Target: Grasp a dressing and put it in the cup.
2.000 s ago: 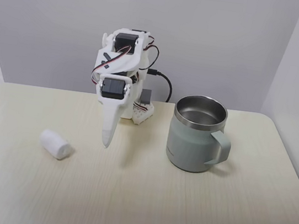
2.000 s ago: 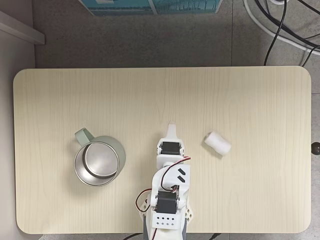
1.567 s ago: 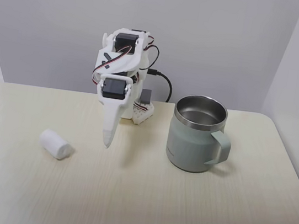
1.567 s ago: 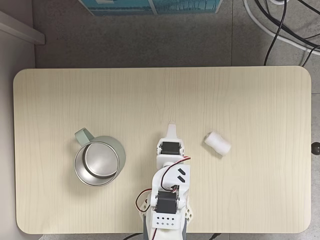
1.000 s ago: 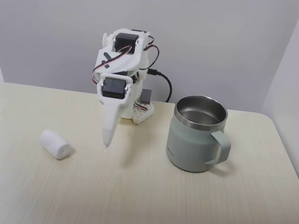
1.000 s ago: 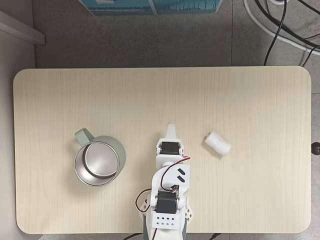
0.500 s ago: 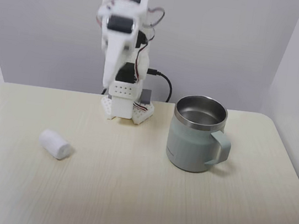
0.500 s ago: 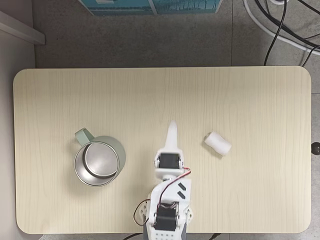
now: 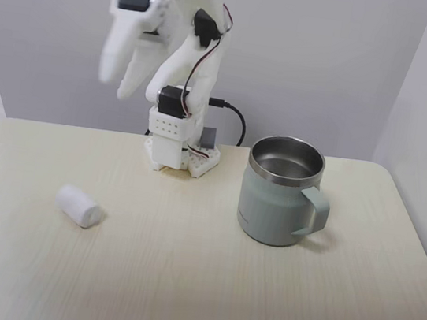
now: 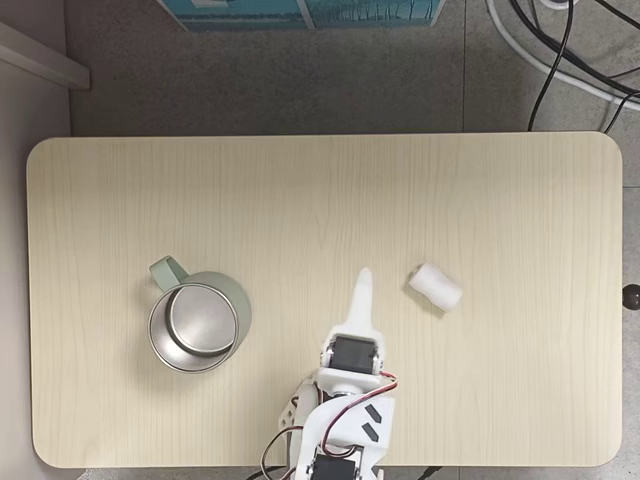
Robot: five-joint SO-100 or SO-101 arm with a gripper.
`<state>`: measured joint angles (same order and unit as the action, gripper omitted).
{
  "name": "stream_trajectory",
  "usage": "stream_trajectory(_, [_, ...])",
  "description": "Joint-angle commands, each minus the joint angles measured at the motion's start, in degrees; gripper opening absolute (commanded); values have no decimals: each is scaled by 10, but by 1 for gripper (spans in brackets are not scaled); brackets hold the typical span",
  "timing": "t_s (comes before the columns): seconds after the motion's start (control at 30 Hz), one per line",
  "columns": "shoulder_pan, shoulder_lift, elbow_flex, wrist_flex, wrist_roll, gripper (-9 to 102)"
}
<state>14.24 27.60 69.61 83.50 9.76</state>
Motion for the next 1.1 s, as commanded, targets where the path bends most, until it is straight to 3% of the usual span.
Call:
stream_trajectory(0.0, [22, 88, 76, 58, 41, 21])
stream_trajectory(0.37, [42, 214, 103, 92, 39, 23])
stream_trajectory(0.77, [122, 297, -94, -82, -52, 23])
stream_trajectory(1.07, [196, 404, -122, -138, -162, 25])
